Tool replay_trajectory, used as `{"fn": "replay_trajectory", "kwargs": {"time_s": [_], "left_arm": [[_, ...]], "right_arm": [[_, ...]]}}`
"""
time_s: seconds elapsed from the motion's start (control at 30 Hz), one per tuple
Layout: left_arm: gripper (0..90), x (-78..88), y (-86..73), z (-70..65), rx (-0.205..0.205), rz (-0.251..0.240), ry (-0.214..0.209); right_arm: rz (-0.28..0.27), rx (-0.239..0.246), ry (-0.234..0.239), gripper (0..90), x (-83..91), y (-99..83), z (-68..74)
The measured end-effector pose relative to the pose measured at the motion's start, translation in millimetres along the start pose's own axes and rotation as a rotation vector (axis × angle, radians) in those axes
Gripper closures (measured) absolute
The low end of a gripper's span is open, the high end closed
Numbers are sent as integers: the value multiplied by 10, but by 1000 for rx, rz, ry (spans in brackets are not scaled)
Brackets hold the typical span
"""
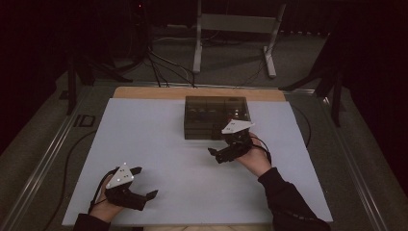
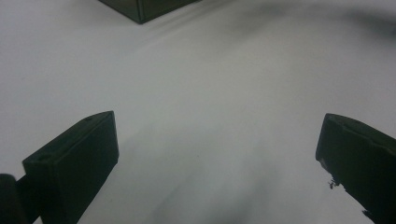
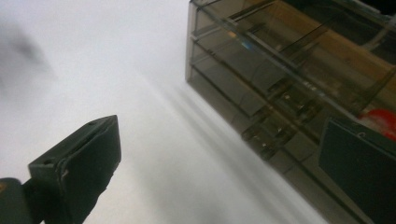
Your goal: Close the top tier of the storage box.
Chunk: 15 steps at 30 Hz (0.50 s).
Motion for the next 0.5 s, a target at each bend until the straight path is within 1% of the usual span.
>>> {"fn": "replay_trajectory", "kwargs": {"time_s": [0.17, 0.23, 0.33, 0.5], "left_arm": [[0, -2, -1, 0, 0, 2, 0], [0, -2, 0, 0, 0, 1, -1], [0, -2, -1, -2, -2, 3, -1], [0, -2, -1, -3, -2, 2, -1]], "right_arm": [[-1, 15, 13, 0, 1, -58, 29], [-1, 15, 28, 0, 0, -79, 34], [3, 31, 43, 0, -5, -118, 53], [-2, 38, 44, 0, -8, -173, 73]]}}
Point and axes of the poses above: each handheld gripper's, and its own axes: x roughly backward along the jaws, y roughly out of its top, z roughly to its left, the point moved 1 cm from there along -x, roughly forward along the jaws, and after that the axes turned 8 degrees about y, right-handed, at the moved point
